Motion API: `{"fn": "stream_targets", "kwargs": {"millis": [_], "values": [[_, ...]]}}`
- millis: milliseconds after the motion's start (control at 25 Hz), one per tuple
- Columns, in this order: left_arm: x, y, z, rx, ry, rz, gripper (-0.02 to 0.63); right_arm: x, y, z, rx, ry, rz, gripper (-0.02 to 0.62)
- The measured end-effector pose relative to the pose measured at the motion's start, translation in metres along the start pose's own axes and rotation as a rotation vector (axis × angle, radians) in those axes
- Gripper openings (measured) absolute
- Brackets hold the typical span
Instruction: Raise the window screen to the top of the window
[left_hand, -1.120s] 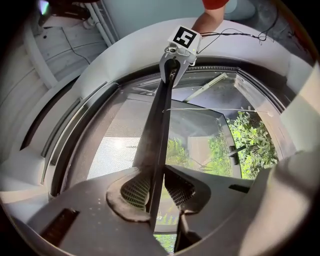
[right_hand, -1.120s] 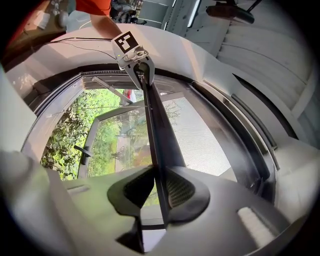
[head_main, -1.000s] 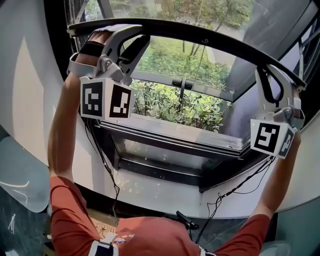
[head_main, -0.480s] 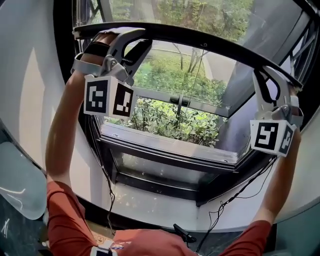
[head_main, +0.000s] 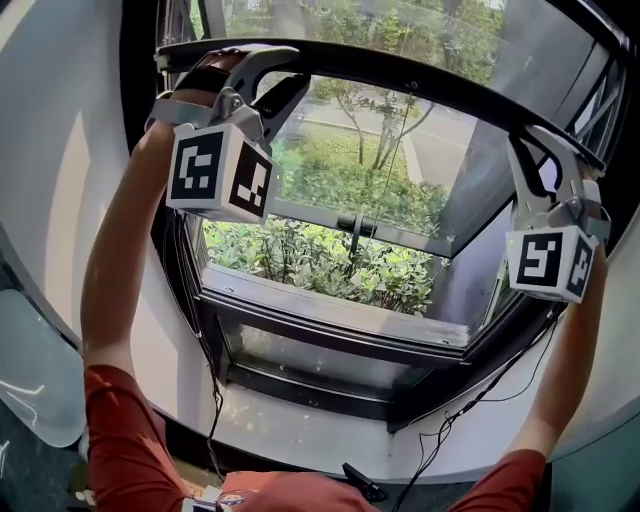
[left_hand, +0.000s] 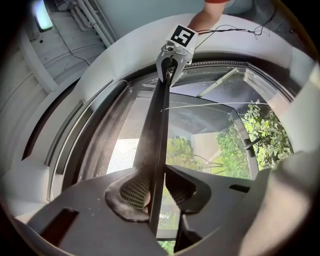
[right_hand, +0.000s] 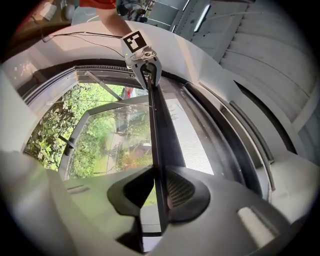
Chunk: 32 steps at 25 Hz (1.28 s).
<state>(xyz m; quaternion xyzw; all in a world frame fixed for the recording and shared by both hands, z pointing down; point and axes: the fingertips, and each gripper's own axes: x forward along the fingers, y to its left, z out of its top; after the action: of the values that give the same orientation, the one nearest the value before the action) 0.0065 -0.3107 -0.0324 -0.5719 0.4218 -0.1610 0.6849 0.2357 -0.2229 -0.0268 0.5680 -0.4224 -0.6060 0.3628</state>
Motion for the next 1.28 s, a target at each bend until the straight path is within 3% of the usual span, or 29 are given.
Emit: {"fn": "stream_targets", "kwargs": {"millis": [200,520,1280], "values": [[0.012,0.030,0.000,0.045,0.006,0.094,0.087,0.013,-0.033,0.001,-0.017,-0.001,-0.048,0.081],[0.025,0.066,-0.001,0.065,0.020,0.151,0.087,0.025,-0.068,0.003,-0.069,0.021,-0.135,0.080],[0.068,0.161,0.001,0.123,0.062,0.290,0.086,0.068,-0.163,0.002,-0.144,0.126,-0.221,0.072]]}}
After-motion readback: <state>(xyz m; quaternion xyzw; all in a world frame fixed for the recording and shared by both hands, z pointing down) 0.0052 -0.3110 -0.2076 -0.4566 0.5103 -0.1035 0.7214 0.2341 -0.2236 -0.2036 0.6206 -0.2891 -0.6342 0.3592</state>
